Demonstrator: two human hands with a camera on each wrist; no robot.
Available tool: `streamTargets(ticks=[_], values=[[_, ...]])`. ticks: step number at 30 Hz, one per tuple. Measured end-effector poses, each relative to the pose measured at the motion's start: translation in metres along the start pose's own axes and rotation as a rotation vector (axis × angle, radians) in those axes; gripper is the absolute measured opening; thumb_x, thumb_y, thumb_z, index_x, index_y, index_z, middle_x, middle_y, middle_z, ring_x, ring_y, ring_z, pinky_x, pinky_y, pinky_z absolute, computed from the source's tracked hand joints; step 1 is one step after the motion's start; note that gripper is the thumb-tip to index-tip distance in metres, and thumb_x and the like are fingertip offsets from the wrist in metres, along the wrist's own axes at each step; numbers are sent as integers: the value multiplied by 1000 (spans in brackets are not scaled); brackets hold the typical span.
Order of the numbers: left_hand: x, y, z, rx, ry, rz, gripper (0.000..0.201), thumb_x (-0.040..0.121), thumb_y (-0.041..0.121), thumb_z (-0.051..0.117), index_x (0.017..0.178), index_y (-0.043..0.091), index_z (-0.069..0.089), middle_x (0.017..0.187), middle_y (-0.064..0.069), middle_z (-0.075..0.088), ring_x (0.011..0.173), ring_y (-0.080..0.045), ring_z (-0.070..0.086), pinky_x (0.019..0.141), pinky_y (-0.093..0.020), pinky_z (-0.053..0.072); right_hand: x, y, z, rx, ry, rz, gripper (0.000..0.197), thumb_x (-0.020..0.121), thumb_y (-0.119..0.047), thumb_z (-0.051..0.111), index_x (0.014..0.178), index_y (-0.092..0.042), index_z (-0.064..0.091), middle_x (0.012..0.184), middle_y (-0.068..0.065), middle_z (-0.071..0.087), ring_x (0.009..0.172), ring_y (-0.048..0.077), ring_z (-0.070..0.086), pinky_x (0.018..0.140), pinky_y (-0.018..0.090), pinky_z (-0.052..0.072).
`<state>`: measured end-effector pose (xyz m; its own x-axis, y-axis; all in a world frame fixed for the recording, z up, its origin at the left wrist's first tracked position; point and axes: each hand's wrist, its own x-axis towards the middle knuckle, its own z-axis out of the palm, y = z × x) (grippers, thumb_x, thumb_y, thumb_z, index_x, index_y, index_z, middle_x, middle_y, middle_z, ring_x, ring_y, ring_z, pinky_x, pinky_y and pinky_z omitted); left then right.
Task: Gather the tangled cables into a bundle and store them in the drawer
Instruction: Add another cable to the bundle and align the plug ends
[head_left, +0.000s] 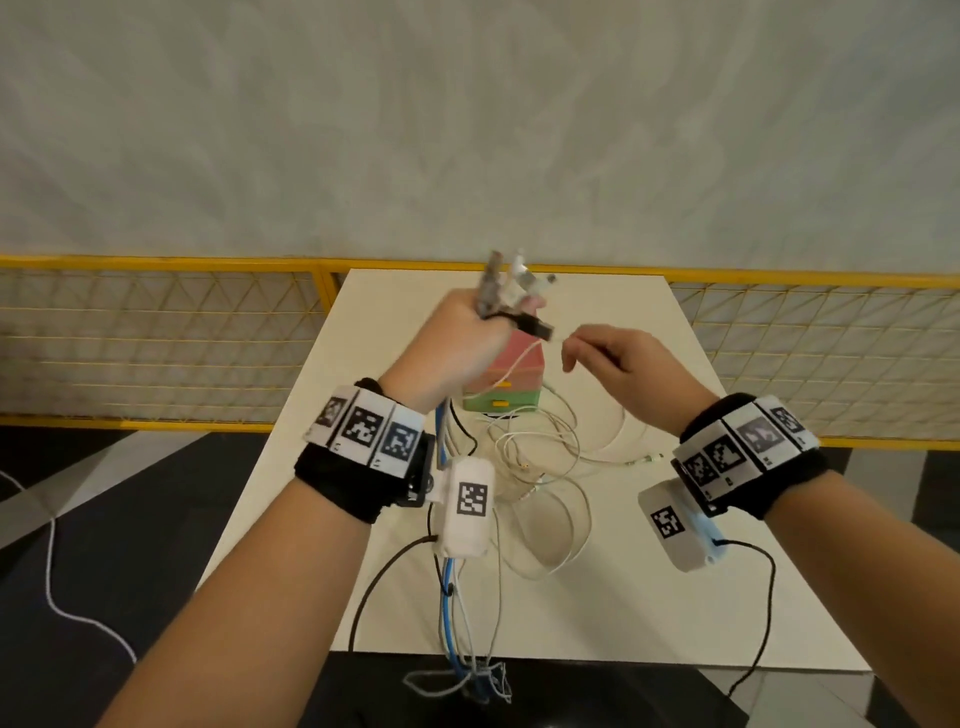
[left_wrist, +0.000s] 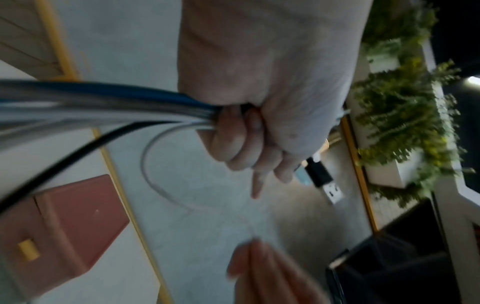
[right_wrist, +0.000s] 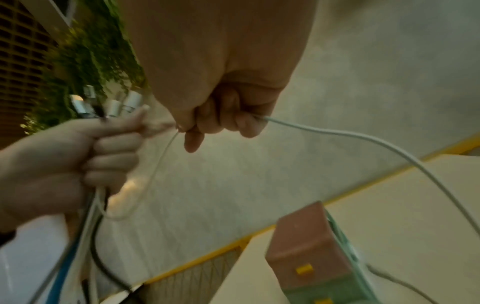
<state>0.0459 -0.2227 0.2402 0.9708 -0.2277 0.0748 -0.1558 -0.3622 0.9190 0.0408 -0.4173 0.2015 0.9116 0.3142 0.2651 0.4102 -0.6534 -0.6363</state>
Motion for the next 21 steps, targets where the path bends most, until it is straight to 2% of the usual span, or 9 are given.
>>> streamTargets(ticks=[4,7,9,11,13,16,17,19,21], values=[[-1,-1,12,219,-140,14,31,95,14,51,74,33,64,48,14,54,44,-2,41,44,-16,28,11,-15,-12,-32,72,-84,20,97,-15,49,82,-21,61,52,-13,47,50,2,43,49,12,30],[6,-5,2,22,181,14,27,98,16,48,80,30,63,43,13,52,41,-4,38,42,-20,30,7,-3,-19,-10,69,-31,26,99,-23,44,81,-17,62,58,-8,45,53,7,37,51,14,30],[13,-11,-9,-170,452,-36,25,97,18,51,75,24,61,43,12,48,46,-10,39,50,-27,31,1,13,-20,-13,50,24,29,99,-27,42,80,-19,62,64,7,44,59,16,38,54,19,31],[17,-17,-14,-223,582,-66,21,95,18,54,75,22,58,54,8,46,51,-14,39,59,-31,33,-3,19,-19,-37,21,53,29,99,-28,42,80,-19,61,64,12,43,58,18,37,55,24,32],[15,-18,-11,-183,586,25,14,95,15,53,88,24,61,64,5,51,53,-10,40,61,-30,35,-2,13,-16,-50,10,46,28,100,-26,43,82,-15,62,56,1,40,48,8,34,50,17,29],[5,-13,5,-74,462,293,58,89,-4,45,139,26,49,97,-5,70,56,-2,43,56,-18,41,2,-5,-13,-84,11,-31,26,99,-21,45,82,-12,61,51,-10,45,49,2,43,52,10,32],[2,-12,10,-7,434,363,70,89,-5,45,150,28,32,97,-4,70,57,-3,45,58,-18,44,3,-10,-12,-117,8,-59,25,99,-22,45,81,-14,61,51,-12,46,51,0,45,52,10,33],[-3,-10,17,80,421,452,82,91,-3,45,155,30,7,69,11,58,51,-6,42,58,-23,47,9,-13,-12,-205,15,-59,27,99,-26,45,79,-18,61,49,-11,43,49,1,45,49,13,32],[-4,-10,19,72,421,458,82,90,-2,45,155,27,4,58,20,47,49,-8,42,57,-22,46,14,-13,-13,-295,39,6,30,98,-30,44,78,-19,64,49,-10,43,44,6,42,47,18,28]])
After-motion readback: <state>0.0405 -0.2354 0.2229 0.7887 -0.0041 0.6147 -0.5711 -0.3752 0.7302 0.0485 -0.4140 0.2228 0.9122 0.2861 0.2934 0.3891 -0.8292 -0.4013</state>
